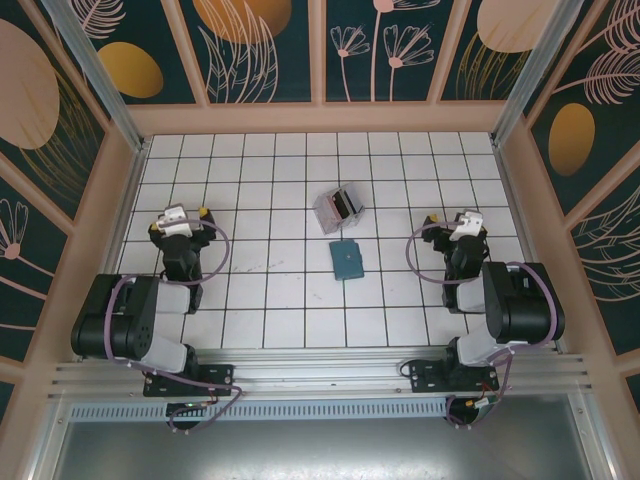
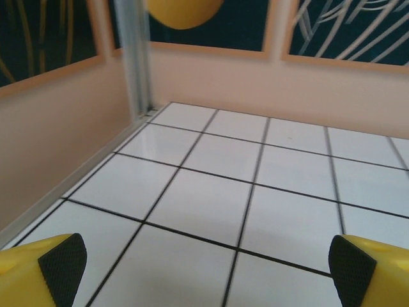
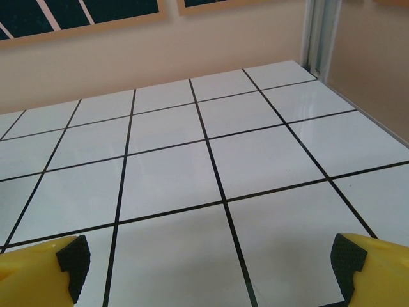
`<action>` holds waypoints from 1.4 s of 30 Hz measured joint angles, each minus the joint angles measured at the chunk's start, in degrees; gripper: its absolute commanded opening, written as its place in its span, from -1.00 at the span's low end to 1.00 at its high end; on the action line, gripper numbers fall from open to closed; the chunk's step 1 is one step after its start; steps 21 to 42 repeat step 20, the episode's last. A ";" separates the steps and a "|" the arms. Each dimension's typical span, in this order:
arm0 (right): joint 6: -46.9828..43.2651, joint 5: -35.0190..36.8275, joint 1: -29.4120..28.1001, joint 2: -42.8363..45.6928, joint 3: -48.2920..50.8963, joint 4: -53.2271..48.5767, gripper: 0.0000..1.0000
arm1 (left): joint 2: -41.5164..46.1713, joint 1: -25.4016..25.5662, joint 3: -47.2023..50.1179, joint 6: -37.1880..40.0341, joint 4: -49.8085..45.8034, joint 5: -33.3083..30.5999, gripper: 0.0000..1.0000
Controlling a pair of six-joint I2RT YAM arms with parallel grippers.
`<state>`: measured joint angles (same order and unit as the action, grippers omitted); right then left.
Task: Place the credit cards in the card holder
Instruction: Reset both arms
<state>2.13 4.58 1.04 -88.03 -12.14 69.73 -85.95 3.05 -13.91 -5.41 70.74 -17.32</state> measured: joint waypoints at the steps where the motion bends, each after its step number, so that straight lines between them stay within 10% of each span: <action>1: -0.13 -0.09 0.00 0.00 0.00 0.00 0.98 | -0.44 -0.15 0.90 0.37 1.14 1.38 0.98; 42: -0.17 -0.17 0.00 0.00 0.00 0.00 0.98 | -0.79 -0.44 1.77 1.38 2.27 6.40 0.98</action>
